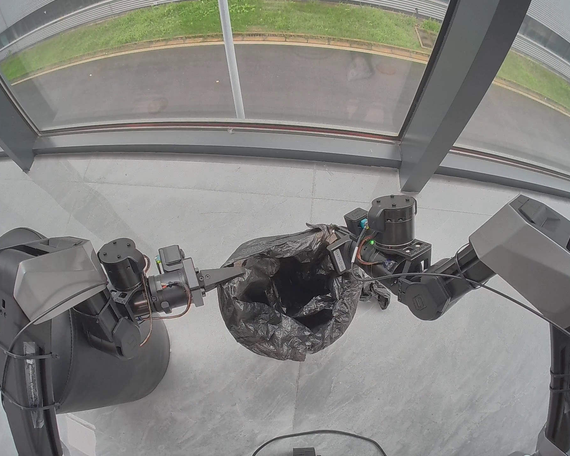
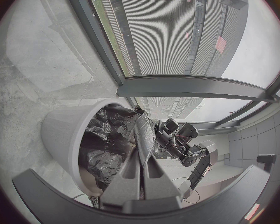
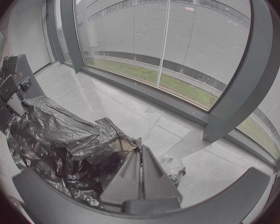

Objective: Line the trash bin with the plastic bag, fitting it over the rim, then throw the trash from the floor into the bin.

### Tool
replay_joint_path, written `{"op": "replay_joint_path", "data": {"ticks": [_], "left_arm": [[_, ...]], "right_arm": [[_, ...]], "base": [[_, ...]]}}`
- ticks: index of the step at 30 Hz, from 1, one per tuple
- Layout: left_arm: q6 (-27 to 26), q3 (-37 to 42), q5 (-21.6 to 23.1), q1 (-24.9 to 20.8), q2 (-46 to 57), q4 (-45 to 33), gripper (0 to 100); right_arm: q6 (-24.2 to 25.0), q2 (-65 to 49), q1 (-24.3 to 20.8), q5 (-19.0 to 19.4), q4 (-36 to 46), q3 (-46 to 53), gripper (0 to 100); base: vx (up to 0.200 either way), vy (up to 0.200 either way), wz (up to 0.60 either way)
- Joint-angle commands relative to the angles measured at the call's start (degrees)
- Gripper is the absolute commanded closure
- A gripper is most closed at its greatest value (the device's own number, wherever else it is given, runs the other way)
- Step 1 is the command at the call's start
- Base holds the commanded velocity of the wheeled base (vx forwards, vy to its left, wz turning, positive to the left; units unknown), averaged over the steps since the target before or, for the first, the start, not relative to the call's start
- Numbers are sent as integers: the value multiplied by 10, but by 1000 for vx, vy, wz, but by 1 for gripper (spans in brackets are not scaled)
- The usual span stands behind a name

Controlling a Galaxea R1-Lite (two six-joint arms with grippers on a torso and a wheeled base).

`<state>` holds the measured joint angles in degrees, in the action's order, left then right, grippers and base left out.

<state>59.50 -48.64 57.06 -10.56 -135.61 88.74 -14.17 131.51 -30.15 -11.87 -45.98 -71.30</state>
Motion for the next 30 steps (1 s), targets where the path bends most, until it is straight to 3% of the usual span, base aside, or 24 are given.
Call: {"op": "replay_joint_path", "data": {"ticks": [1,23,24,30], "left_arm": [[1,-28,2,0,-30,-2,100],[1,-88,3,24,-54,-25,100],[1,-88,2,24,-55,-25,0],[-1,-89,2,26,-60,-23,0]], "right_arm": [[0,30,6,-4,1,-27,100],[11,54,18,-18,3,-66,100],[11,55,18,-17,4,-68,100],[11,64,18,-22,3,-78,100]], "base": [[0,0,0],[0,0,0],[0,0,0],[0,0,0]]}}
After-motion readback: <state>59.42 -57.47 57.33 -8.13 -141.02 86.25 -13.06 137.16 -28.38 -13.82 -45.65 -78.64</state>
